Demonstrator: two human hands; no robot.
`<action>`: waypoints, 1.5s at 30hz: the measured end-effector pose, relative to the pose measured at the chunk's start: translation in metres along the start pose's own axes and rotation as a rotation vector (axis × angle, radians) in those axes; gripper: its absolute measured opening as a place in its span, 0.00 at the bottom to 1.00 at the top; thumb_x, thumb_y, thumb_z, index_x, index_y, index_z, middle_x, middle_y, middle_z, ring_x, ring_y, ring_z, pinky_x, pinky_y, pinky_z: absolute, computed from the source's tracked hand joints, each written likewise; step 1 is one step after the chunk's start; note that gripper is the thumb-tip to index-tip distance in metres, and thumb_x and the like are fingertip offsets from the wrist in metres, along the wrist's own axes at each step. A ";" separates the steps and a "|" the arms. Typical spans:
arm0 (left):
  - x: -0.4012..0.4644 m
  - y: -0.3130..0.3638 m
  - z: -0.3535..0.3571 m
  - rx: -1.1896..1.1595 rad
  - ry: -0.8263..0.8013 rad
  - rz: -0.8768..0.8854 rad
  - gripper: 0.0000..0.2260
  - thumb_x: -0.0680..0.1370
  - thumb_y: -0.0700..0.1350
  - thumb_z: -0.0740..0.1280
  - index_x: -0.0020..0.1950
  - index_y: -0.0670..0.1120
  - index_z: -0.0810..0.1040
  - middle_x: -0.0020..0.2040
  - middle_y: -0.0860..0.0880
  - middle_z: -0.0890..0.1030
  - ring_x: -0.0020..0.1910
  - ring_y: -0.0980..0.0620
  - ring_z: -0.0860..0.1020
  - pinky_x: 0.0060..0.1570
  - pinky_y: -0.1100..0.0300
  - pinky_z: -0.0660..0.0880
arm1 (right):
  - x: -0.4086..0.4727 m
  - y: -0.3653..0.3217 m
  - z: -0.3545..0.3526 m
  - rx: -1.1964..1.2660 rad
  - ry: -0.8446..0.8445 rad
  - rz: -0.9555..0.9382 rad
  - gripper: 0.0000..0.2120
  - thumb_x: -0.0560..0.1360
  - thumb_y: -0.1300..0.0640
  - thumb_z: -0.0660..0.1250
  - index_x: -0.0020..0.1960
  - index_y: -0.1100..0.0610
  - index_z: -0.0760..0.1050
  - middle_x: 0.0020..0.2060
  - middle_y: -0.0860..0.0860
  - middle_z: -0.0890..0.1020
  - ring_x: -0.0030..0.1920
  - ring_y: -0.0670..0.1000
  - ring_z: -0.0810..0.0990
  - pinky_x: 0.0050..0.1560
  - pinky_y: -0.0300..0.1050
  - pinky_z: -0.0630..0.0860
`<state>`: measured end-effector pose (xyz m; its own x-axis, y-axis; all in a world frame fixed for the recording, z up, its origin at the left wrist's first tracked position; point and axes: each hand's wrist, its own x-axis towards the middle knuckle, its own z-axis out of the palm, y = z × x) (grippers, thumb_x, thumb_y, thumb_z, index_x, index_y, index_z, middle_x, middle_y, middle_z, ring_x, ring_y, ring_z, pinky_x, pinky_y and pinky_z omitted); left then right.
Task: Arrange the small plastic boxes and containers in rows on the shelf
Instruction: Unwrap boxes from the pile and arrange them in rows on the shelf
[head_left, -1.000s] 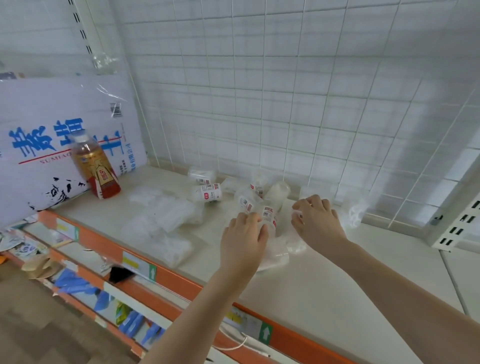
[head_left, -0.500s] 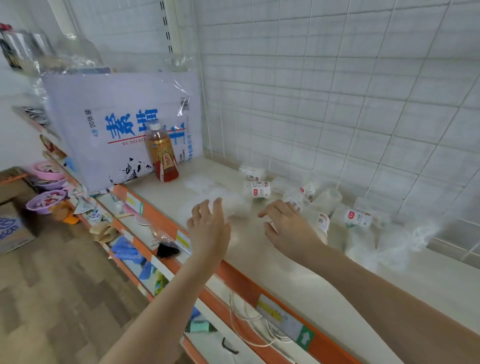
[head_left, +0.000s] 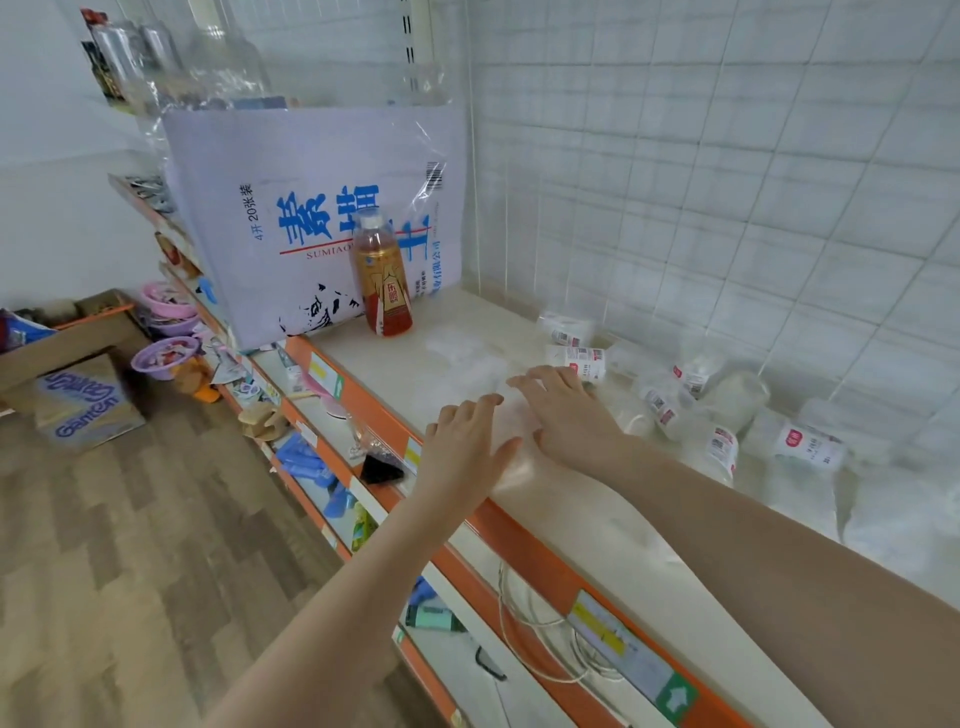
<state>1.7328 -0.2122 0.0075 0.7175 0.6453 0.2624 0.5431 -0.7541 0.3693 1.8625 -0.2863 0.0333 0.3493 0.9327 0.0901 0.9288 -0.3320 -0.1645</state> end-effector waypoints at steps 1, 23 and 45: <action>-0.004 0.000 0.001 -0.003 -0.019 0.003 0.28 0.77 0.57 0.62 0.73 0.48 0.60 0.68 0.48 0.69 0.67 0.46 0.63 0.64 0.53 0.63 | 0.000 0.002 0.003 -0.004 0.008 -0.001 0.31 0.74 0.63 0.62 0.74 0.51 0.57 0.72 0.52 0.60 0.71 0.55 0.55 0.66 0.50 0.62; -0.037 0.088 -0.013 -1.642 -0.270 -0.328 0.23 0.75 0.58 0.59 0.64 0.44 0.71 0.58 0.41 0.79 0.54 0.45 0.81 0.50 0.53 0.79 | -0.128 0.059 -0.057 1.063 0.461 0.448 0.16 0.75 0.54 0.69 0.59 0.48 0.68 0.50 0.47 0.81 0.40 0.45 0.79 0.41 0.38 0.77; -0.145 0.315 0.044 -1.488 -0.871 0.117 0.19 0.71 0.36 0.69 0.59 0.43 0.71 0.55 0.42 0.80 0.53 0.46 0.80 0.44 0.57 0.78 | -0.439 0.120 -0.092 1.503 1.002 0.748 0.18 0.70 0.58 0.65 0.59 0.58 0.73 0.51 0.56 0.82 0.51 0.53 0.80 0.50 0.46 0.77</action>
<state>1.8191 -0.5486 0.0467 0.9995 -0.0293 0.0104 -0.0016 0.2864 0.9581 1.8317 -0.7488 0.0646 0.9942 0.1006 -0.0390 -0.0692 0.3178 -0.9456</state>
